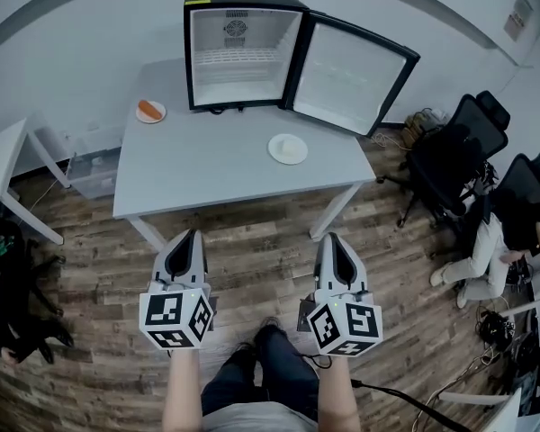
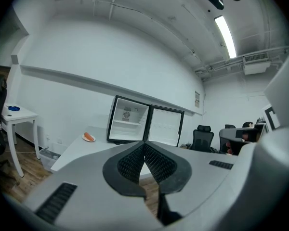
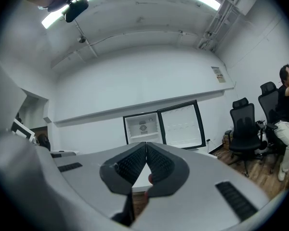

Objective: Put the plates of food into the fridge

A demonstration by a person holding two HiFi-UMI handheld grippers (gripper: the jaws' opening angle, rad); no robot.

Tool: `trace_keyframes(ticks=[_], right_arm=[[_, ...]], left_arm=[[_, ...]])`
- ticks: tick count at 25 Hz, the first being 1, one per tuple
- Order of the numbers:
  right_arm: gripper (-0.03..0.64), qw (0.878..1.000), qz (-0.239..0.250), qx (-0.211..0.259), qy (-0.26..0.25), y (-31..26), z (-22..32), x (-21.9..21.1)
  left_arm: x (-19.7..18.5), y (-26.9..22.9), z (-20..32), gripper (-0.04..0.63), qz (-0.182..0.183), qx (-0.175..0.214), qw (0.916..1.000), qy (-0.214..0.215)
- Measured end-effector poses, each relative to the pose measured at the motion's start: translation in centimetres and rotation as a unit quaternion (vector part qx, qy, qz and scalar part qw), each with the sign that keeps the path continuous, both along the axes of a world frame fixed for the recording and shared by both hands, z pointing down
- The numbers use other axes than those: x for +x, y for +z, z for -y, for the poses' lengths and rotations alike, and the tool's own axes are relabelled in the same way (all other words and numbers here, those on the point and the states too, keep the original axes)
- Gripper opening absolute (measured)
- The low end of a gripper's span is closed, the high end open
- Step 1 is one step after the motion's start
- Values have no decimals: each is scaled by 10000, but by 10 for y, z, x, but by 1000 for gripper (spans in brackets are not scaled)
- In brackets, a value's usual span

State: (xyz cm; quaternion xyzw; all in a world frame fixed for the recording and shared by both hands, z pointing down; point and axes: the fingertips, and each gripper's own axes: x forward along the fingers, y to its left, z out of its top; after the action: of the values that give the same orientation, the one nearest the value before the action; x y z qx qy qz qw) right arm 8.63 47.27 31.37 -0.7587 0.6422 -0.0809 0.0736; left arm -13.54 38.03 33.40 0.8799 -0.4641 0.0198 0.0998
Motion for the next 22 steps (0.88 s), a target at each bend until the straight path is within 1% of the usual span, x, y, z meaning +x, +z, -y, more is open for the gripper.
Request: trace_keyframes(ticks=[5, 11, 17, 22], right_arm=[[14, 9999, 100, -21, -61, 13, 39, 22], [14, 9993, 288, 76, -223, 19, 115, 58], [14, 9988, 260, 85, -403, 7, 189, 108], [14, 9985, 303, 50, -459, 7, 231, 144]], left_arm=[[22, 11, 34, 8, 90, -43, 9999, -39], [51, 17, 100, 8, 278, -8, 9993, -257], [95, 8, 166, 8, 180, -91, 9989, -431], [129, 9, 203, 8, 157, -215, 9987, -445]])
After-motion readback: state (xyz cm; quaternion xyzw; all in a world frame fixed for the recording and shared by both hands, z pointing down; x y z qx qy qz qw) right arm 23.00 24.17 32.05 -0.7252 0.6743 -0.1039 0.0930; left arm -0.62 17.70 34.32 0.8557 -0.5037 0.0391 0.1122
